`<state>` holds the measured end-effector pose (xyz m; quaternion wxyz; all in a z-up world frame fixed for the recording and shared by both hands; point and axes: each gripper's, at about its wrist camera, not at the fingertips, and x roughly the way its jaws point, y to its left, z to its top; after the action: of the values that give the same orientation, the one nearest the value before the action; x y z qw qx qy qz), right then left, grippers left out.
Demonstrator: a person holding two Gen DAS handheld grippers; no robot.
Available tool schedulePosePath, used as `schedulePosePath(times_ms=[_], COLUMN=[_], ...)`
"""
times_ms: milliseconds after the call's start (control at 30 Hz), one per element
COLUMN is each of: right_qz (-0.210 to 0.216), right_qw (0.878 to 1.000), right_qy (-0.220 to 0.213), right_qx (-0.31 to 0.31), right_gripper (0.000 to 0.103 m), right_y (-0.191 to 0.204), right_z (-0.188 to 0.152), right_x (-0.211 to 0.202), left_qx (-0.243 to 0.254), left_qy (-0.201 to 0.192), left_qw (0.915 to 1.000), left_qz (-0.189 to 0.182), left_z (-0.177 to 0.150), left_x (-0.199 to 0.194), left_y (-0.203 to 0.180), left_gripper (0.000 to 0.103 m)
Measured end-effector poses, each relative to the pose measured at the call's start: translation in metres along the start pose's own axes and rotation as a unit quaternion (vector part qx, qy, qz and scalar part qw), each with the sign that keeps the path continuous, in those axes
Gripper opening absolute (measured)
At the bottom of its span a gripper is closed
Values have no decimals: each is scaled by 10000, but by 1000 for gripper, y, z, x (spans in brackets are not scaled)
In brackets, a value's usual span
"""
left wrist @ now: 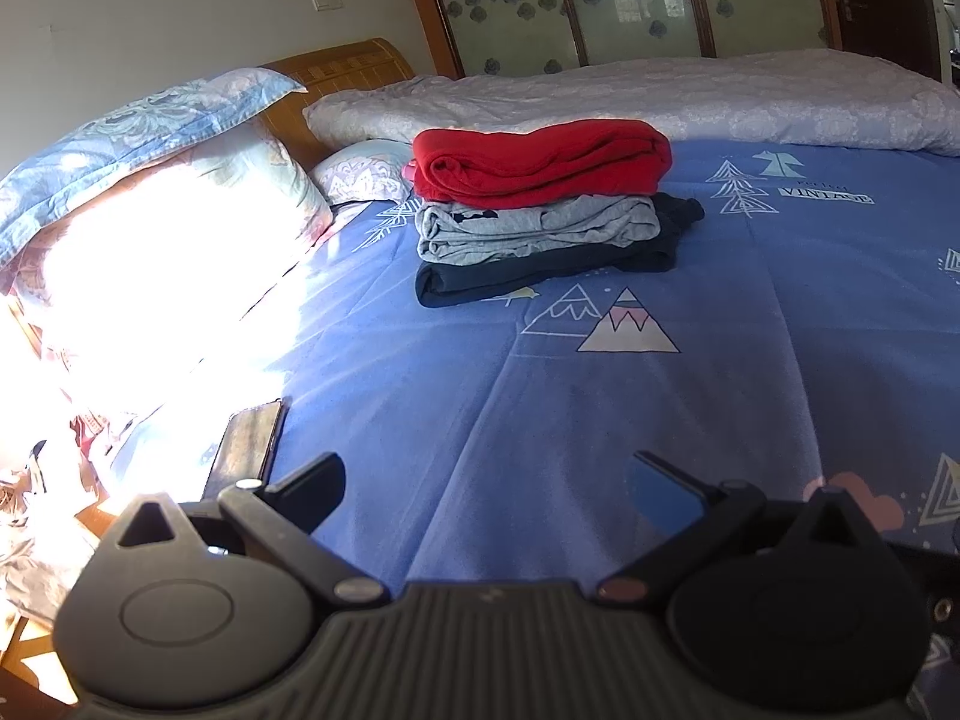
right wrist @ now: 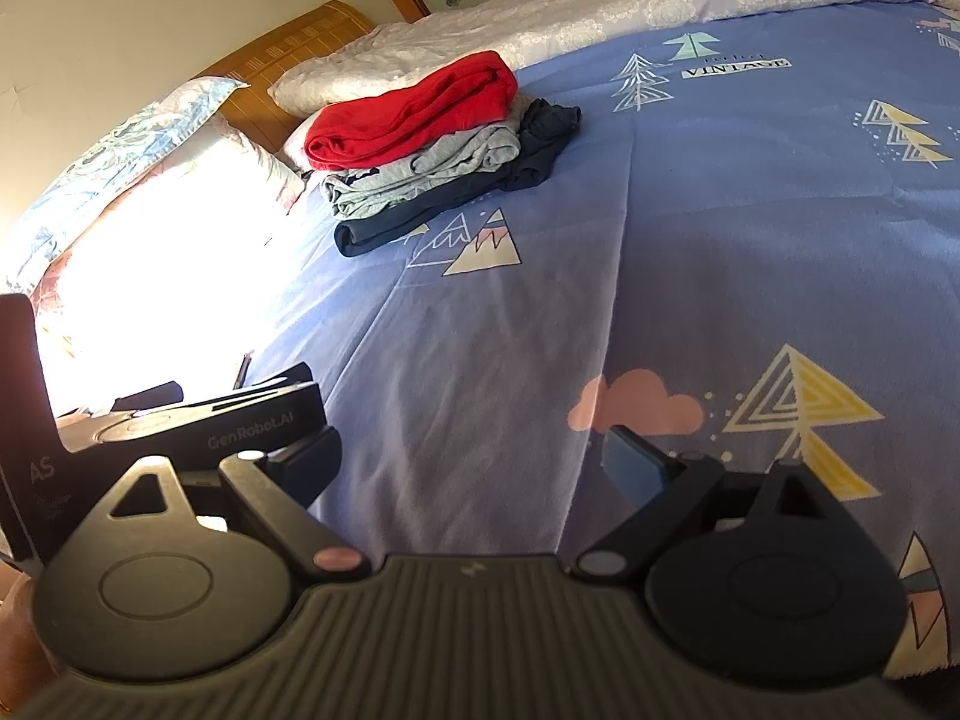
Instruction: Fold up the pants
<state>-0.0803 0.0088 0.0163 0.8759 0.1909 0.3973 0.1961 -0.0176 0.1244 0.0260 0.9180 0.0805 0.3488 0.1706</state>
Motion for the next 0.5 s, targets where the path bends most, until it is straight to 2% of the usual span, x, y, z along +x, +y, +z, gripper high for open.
schedulePosePath(times_ms=[500], right_qz=[-13], right_qw=[10000], right_qy=[-21], right_qx=[5], right_gripper=[96], right_y=[0], right_z=[1], right_x=[1], left_qx=[-13], left_qy=[55], left_qw=[10000], left_qz=[-78], left_z=[-1], left_x=[0], left_y=[1], left_gripper=[103])
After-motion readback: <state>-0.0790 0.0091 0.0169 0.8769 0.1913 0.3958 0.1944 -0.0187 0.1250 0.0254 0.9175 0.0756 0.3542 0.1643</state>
